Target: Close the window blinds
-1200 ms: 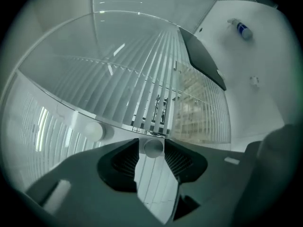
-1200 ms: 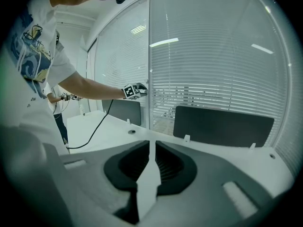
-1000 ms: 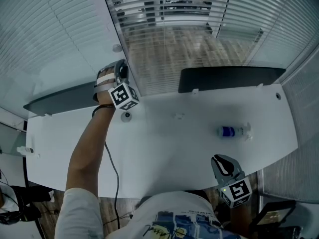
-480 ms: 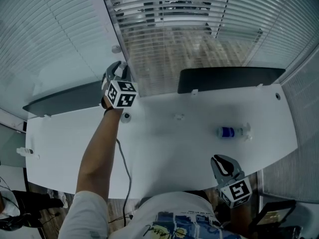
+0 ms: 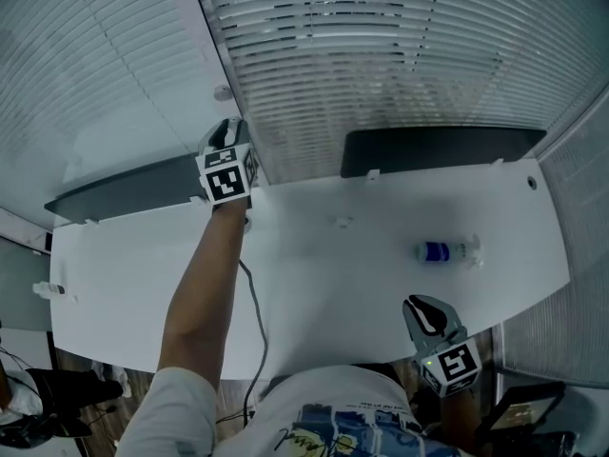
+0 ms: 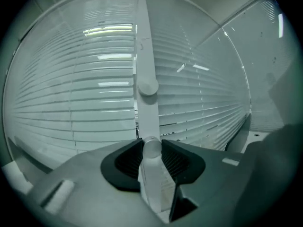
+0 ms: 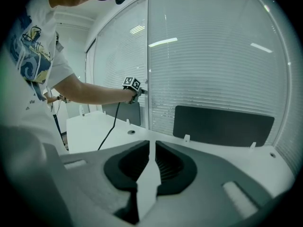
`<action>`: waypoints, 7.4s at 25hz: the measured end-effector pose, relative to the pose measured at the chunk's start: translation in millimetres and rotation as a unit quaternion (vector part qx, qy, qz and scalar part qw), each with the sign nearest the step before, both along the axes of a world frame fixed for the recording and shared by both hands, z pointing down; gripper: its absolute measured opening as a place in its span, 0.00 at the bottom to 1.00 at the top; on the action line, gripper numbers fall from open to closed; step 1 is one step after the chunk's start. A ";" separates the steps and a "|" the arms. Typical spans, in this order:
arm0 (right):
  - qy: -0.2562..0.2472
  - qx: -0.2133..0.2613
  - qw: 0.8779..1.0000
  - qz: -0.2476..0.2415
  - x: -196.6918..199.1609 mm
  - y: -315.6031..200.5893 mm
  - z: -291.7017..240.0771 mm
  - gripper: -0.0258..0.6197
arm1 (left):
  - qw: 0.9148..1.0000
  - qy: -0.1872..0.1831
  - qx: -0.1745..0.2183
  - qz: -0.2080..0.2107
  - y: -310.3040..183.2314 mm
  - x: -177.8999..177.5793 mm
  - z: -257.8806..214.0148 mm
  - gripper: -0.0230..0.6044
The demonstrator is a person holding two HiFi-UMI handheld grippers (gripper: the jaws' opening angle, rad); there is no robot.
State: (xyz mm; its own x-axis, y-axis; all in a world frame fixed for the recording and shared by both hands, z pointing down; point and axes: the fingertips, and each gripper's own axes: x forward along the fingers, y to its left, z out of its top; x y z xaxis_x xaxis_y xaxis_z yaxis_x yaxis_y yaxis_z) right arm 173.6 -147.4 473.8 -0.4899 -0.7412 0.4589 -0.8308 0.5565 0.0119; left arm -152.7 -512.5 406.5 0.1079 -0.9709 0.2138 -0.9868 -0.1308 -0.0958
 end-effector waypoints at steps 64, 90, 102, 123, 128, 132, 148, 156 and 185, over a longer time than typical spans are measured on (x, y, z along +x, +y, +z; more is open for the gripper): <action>-0.001 -0.011 1.000 -0.004 -2.1 1.5 6.3 0.09 | 0.992 0.127 -0.002 0.004 4.3 -2.6 2.7 0.25; 0.002 -0.010 1.000 -0.010 -7.3 2.9 3.1 0.09 | 0.791 -0.592 0.040 0.151 2.6 17.6 18.5 0.30; 0.002 -0.012 1.000 -0.008 -7.4 -0.5 4.5 0.09 | 0.922 -0.376 0.009 0.093 0.6 12.3 10.3 0.25; 0.001 -0.013 1.000 -0.006 -6.1 -2.0 3.9 0.09 | 0.999 -0.029 -0.004 0.021 1.7 1.3 1.7 0.26; 0.001 -0.013 1.000 -0.003 -4.9 -1.9 3.8 0.09 | 0.993 -0.111 0.010 0.040 6.4 5.1 -1.0 0.32; -0.001 -0.015 1.000 -0.005 -7.0 -0.7 4.7 0.09 | 0.972 -0.225 0.023 0.067 11.2 14.1 -0.7 0.32; 0.001 -0.016 1.000 -0.010 -9.1 -0.4 4.4 0.09 | 0.808 -0.575 0.045 0.125 0.4 16.4 16.7 0.29; 0.005 -0.013 1.000 -0.008 -6.5 -2.7 3.8 0.08 | 0.833 -0.538 0.056 0.116 1.2 16.5 13.6 0.25; 0.001 -0.018 1.000 -0.006 -11.1 -7.2 8.2 0.09 | 0.987 0.157 -0.030 -0.024 1.4 -3.7 5.5 0.24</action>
